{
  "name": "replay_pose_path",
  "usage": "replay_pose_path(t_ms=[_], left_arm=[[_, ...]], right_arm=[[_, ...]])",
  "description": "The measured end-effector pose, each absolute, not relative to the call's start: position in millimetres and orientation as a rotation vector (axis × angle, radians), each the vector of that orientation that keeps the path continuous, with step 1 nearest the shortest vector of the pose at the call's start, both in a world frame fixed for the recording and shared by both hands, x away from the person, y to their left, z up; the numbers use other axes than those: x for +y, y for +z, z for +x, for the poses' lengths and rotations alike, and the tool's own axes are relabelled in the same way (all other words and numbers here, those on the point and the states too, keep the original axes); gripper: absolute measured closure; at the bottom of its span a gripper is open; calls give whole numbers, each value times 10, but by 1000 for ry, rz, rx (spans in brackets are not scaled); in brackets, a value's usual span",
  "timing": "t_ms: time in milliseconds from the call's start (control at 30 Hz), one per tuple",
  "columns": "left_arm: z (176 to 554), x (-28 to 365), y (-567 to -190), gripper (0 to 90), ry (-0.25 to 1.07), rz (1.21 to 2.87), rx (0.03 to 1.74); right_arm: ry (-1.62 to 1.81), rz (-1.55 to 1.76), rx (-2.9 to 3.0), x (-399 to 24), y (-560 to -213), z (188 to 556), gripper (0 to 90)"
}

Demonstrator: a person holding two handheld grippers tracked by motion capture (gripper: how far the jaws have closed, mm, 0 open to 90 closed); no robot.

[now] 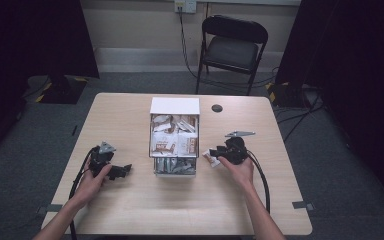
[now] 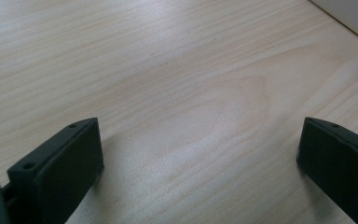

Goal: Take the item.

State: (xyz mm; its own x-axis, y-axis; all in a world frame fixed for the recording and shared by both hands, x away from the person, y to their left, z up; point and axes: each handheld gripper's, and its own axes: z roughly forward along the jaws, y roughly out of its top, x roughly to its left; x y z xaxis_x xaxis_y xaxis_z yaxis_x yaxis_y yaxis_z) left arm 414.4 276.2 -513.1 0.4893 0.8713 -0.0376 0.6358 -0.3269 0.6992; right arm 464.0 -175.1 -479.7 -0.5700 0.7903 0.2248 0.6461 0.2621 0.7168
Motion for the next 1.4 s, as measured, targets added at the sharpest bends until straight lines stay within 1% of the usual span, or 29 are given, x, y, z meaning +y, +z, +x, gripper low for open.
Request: replay_pose_path(t_ms=[267, 567, 733, 900, 1000, 1133, 1267, 1333, 1400], left_arm=[[4144, 2762, -5131, 0, 459, 2075, 1236], [4144, 2762, -5131, 0, 461, 2075, 1237], [4144, 2762, -5131, 0, 459, 2075, 1236], [4143, 2762, -5130, 0, 463, 2075, 1237], [4143, 2762, -5131, 0, 463, 2075, 1237], [4143, 2762, -5130, 0, 463, 2076, 1237], [4143, 2762, -5130, 0, 464, 2076, 1237], [4141, 2762, -5129, 0, 465, 2077, 1237], [4141, 2765, -5127, 0, 473, 2081, 1235]], right_arm=[[1207, 1332, 2310, -1836, -4585, 4529, 538], [1234, 1307, 2269, -1994, -4337, 4312, 535], [1243, 1287, 2270, -2045, -4254, 4161, 506], [1269, 1277, 2235, -2119, -4162, 4047, 450], [1280, 1293, 2220, -2186, -4161, 3976, 442], [1266, 1329, 2192, -2299, -4215, 3910, 411], [1223, 1365, 2141, -2427, -4318, 3870, 382], [1218, 1389, 2127, -2487, -4384, 3859, 345], [1199, 1411, 2117, -2540, -4446, 3841, 341]])
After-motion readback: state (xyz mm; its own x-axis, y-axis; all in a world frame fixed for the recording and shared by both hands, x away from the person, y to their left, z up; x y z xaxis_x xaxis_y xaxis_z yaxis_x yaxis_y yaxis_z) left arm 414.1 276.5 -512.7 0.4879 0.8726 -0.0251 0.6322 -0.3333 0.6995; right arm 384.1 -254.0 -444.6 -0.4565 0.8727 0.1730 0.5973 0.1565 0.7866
